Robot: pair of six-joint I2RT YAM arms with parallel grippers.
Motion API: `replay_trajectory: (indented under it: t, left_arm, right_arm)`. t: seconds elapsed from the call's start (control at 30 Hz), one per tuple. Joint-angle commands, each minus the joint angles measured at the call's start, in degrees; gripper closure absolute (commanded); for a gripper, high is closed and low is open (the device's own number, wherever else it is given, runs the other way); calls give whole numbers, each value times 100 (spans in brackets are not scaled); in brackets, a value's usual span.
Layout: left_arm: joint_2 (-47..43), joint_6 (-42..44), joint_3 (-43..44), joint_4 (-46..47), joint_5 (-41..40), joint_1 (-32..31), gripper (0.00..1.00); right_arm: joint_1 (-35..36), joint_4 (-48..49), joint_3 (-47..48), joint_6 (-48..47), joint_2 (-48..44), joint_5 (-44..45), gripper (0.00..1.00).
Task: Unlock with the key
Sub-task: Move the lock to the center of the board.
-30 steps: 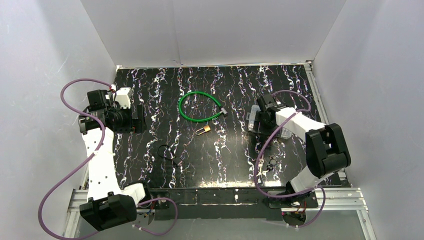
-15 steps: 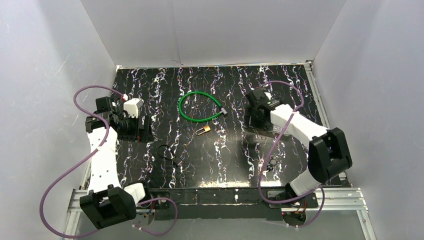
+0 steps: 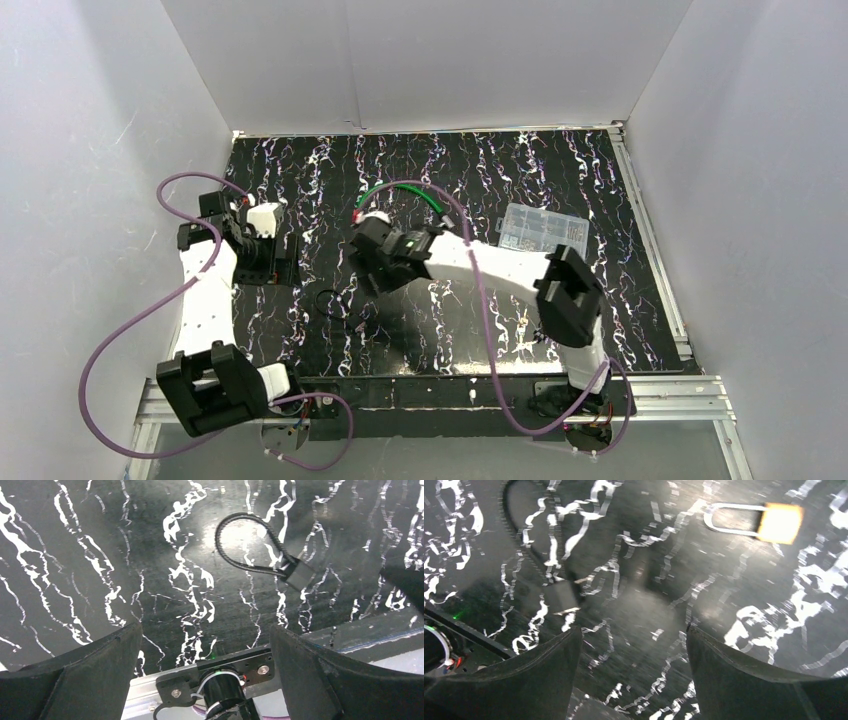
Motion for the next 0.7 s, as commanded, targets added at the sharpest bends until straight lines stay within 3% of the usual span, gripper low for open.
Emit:
replay_trajectory:
  t: [0.0, 0.2, 0.67]
  left_arm:
    - [252, -181, 308, 36, -604, 65, 1]
    - [609, -184, 590, -12, -573, 71, 1]
    - [959, -87, 875, 22, -705, 248, 0]
  right_arm:
    - [416, 7, 798, -332, 542, -44, 16]
    - [839, 419, 914, -654, 926, -32, 11]
    - [932, 331, 1616, -989, 1859, -387, 8]
